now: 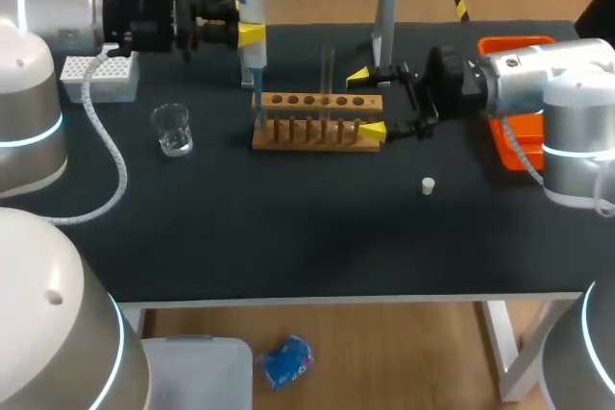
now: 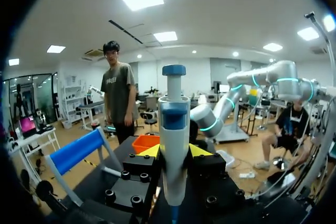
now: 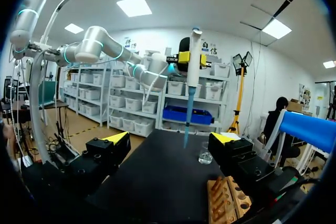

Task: Invert the test tube, pick up the pipette, mount the tip to pipette, aspirate from beaker and dispense into the tube, eject the tip, return the pipette, and cap with the stopper.

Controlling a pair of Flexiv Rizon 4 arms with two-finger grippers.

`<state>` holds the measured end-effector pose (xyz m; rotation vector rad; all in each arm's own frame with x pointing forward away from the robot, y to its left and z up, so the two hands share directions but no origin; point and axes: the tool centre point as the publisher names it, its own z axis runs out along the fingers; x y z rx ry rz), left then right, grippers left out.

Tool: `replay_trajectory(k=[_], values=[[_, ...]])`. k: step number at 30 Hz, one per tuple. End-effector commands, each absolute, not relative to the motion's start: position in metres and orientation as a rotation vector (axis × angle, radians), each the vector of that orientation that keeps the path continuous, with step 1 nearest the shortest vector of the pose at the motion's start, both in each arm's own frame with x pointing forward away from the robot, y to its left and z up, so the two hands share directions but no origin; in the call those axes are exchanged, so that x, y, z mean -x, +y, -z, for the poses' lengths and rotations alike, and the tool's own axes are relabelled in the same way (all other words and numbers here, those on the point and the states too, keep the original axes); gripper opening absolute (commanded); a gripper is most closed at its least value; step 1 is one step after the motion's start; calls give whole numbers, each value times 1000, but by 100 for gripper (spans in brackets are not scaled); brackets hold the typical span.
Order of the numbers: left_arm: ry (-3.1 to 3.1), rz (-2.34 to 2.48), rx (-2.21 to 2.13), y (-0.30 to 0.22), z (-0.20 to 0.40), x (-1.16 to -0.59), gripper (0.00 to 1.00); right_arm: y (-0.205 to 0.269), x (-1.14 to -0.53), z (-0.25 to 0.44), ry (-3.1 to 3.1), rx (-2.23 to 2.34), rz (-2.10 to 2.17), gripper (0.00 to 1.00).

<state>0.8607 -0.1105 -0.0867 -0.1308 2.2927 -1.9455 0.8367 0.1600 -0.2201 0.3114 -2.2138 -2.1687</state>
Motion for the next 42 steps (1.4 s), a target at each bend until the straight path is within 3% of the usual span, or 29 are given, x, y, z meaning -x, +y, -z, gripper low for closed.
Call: replay_trajectory(k=[1,12,21,42], values=[[2276,1912,76,-80,85,-865,0,160,-837,220,-2214,-312,2168,100],[2283,1824,29,-20,92,-894,0,160,-837,220,-2214,-312,2168,100],[2285,1803,50,-3,102,-908,0,166,-841,226,-2310,-307,2107,100],[2285,1803,50,-3,102,-908,0,275,-851,268,-2623,51,1824,100]])
